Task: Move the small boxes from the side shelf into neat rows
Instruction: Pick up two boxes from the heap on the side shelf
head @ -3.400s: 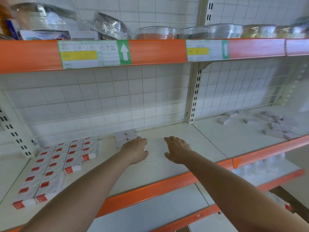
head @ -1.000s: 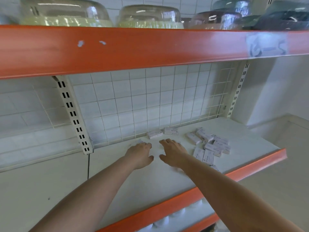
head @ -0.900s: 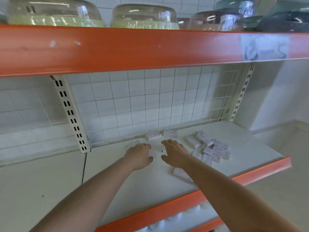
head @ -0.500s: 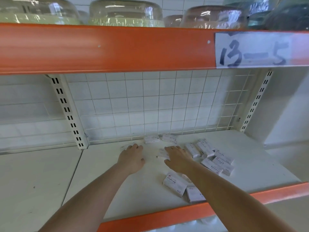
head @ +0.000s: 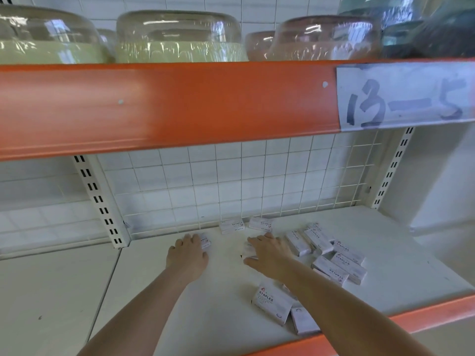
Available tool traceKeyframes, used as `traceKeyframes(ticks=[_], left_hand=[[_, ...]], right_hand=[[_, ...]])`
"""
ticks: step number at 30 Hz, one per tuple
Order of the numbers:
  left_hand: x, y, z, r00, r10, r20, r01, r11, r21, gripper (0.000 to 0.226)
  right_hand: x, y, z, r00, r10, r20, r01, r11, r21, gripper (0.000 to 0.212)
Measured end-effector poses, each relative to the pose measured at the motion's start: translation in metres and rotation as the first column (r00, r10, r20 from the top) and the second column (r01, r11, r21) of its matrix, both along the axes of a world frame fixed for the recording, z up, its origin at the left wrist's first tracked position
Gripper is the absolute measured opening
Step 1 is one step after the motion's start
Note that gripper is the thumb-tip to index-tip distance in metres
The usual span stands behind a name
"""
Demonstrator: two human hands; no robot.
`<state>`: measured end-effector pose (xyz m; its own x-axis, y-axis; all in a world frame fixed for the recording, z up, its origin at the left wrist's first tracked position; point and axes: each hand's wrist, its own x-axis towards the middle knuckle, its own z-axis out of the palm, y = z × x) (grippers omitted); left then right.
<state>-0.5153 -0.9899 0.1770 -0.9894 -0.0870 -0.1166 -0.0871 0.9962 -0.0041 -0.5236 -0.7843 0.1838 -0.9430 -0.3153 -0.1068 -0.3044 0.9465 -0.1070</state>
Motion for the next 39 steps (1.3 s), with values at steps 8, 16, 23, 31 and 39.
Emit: traceKeyframes(ticks=[8, 16, 23, 31, 39], left_hand=[[-0.003, -0.007, 0.000, 0.995, -0.080, -0.062, 0.081, 0.997, 0.013, 0.047], [-0.007, -0.008, 0.003, 0.988, -0.140, -0.067, 0.140, 0.990, -0.007, 0.048], [-0.001, -0.003, 0.005, 0.980, -0.182, -0.075, 0.187, 0.981, 0.058, 0.044], [0.007, 0.010, 0.006, 0.987, -0.154, -0.038, 0.159, 0.966, 0.203, 0.037], [0.021, 0.009, 0.012, 0.987, -0.159, 0.023, 0.148, 0.958, 0.247, 0.041]], right_hand=[[-0.001, -0.010, 0.000, 1.000, 0.006, 0.003, -0.006, 1.000, 0.000, 0.045], [-0.001, -0.017, 0.001, 0.998, 0.049, -0.046, -0.051, 0.998, -0.036, 0.026], [0.006, -0.020, 0.002, 0.995, 0.097, -0.019, -0.098, 0.994, -0.053, 0.024], [0.017, -0.023, 0.007, 0.994, 0.106, 0.016, -0.104, 0.989, -0.108, 0.019], [0.023, -0.021, 0.014, 0.993, -0.058, 0.102, 0.066, 0.995, -0.076, 0.048]])
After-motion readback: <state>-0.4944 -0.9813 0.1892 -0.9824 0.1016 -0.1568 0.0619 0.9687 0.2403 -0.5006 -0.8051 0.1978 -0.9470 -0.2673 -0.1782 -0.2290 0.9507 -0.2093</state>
